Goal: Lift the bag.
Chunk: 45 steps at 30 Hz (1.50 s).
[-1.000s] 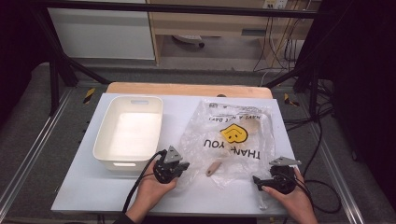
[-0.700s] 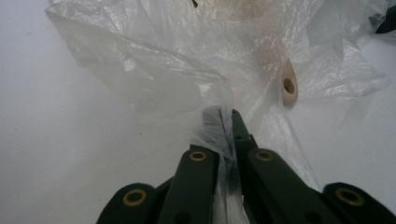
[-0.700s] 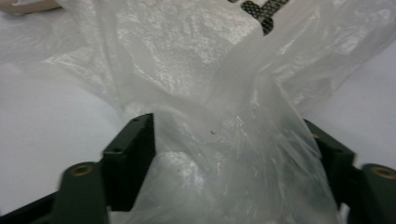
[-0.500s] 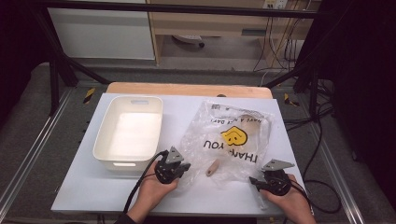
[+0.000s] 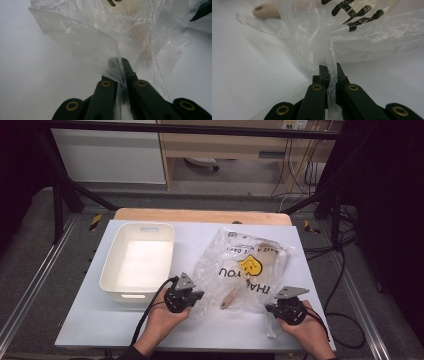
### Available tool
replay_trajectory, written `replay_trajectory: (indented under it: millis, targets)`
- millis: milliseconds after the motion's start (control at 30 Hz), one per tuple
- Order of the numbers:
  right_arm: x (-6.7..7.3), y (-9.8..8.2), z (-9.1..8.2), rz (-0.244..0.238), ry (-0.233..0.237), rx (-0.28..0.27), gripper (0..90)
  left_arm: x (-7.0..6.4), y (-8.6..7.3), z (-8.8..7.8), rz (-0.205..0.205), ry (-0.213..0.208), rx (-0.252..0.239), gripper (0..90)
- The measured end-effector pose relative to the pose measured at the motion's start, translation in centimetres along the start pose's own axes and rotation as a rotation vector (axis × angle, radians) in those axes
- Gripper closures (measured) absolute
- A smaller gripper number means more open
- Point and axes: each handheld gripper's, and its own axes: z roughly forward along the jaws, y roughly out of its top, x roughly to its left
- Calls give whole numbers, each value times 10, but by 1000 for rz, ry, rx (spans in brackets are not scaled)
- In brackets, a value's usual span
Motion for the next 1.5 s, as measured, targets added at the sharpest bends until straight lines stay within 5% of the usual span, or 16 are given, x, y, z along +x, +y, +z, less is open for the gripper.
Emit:
replay_trajectory:
  millis: [467,933,1500]
  targets:
    - [-7,48,-29,-38,-9,-75,900,16,49,-25,-2,-26,-25,900]
    - [-12,68,-35,-49,-26,-95,900,27,62,-30,8,-24,-24,900]
    - [-37,127,-56,-35,-49,-147,900,64,123,-54,-45,-47,-43,900]
